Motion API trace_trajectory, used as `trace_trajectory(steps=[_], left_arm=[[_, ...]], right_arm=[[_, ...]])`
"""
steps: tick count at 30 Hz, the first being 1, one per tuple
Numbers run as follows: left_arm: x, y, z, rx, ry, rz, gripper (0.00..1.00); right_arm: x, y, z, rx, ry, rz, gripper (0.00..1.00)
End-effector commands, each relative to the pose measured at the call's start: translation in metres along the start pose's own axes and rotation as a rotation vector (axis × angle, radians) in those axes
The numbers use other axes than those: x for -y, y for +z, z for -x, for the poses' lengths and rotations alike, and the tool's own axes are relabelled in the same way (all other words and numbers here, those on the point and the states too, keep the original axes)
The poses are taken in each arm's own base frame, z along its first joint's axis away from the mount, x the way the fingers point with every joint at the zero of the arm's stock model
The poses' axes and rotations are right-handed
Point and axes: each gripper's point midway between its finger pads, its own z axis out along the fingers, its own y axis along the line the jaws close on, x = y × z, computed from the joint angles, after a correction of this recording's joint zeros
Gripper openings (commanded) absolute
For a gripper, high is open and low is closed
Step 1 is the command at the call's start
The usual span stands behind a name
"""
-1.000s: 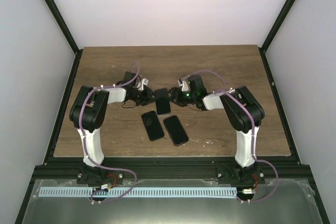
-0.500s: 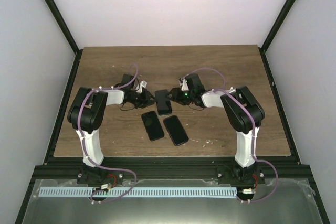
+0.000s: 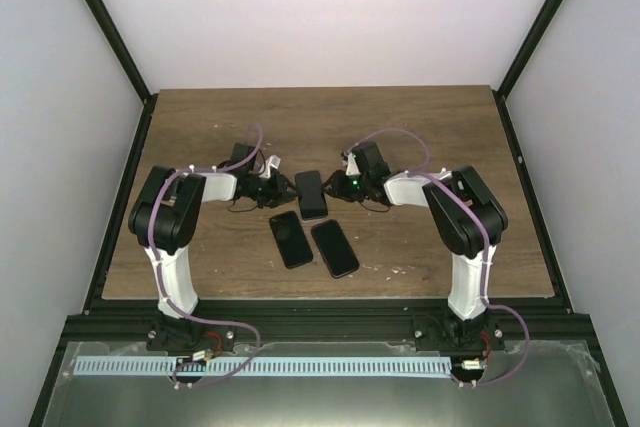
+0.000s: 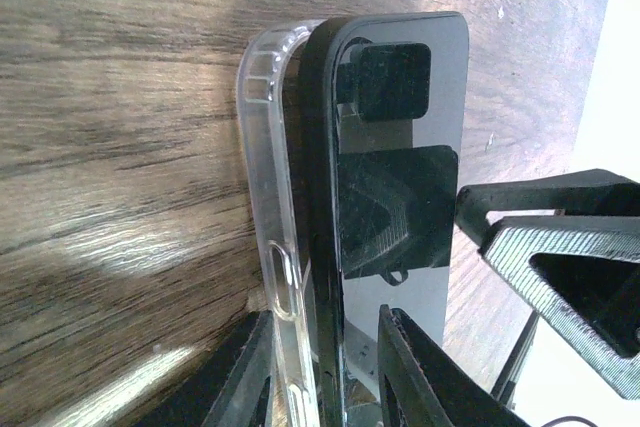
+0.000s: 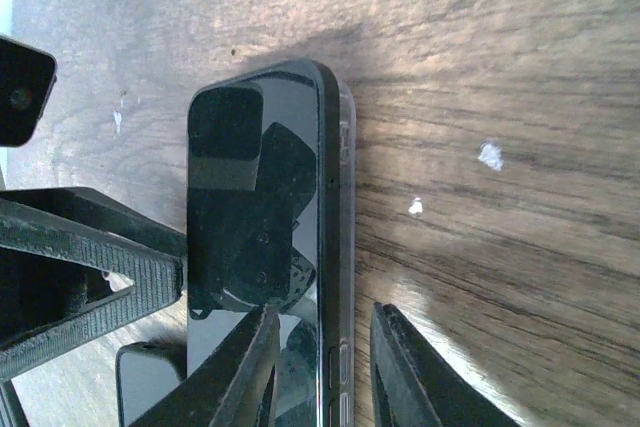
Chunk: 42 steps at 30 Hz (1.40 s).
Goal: Put the phone into the phone case
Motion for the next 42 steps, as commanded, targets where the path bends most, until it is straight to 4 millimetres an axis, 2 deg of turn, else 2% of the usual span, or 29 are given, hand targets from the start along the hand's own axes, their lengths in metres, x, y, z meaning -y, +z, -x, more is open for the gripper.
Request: trace_trajectory(steps=[1, 5, 11, 18, 24, 28, 30, 33, 35, 37, 42], left_arm=[[-0.006, 0.007, -0.003, -0.014, 0.004, 0.002, 0.31], [-0.010, 0.010, -0.001, -0.014, -0.004, 0.014, 0.30], [-0.011, 0.014, 0.000, -0.016, 0.000, 0.028, 0.25], [-0.012, 0.022, -0.005, -0.036, 0.012, 0.057, 0.18], [-0.010, 0.020, -0.004, -0.027, 0.022, 0.064, 0.22], [-0.018, 0.021, -0.004, -0.023, 0.027, 0.098, 0.22], [-0.026, 0.020, -0.005, -0.021, 0.032, 0.138, 0.20], [-0.035, 0.017, -0.006, -0.022, 0.038, 0.173, 0.17], [-0.041, 0.017, -0.007, -0.024, 0.023, 0.177, 0.15], [-0.039, 0.018, -0.007, -0.023, 0.014, 0.157, 0.15], [-0.036, 0.017, -0.005, -0.020, 0.015, 0.150, 0.14]], right_arm=[[-0.011, 0.010, -0.004, -0.031, -0.032, 0.021, 0.26], [-0.020, 0.016, -0.009, -0.052, -0.048, 0.031, 0.26], [-0.031, 0.020, -0.013, -0.059, -0.056, 0.050, 0.17], [-0.033, 0.035, -0.025, -0.096, -0.064, 0.035, 0.12], [-0.034, 0.029, -0.024, -0.070, -0.069, 0.016, 0.12], [-0.024, 0.031, -0.025, -0.077, -0.071, -0.035, 0.21], [-0.018, 0.023, -0.019, -0.051, -0.068, -0.048, 0.25], [-0.014, 0.005, -0.008, -0.003, -0.061, -0.036, 0.41], [-0.010, -0.001, -0.002, 0.013, -0.059, -0.035, 0.48], [-0.010, 0.002, -0.004, -0.003, -0.057, -0.011, 0.53], [-0.008, 0.021, -0.024, -0.053, -0.028, 0.027, 0.57]])
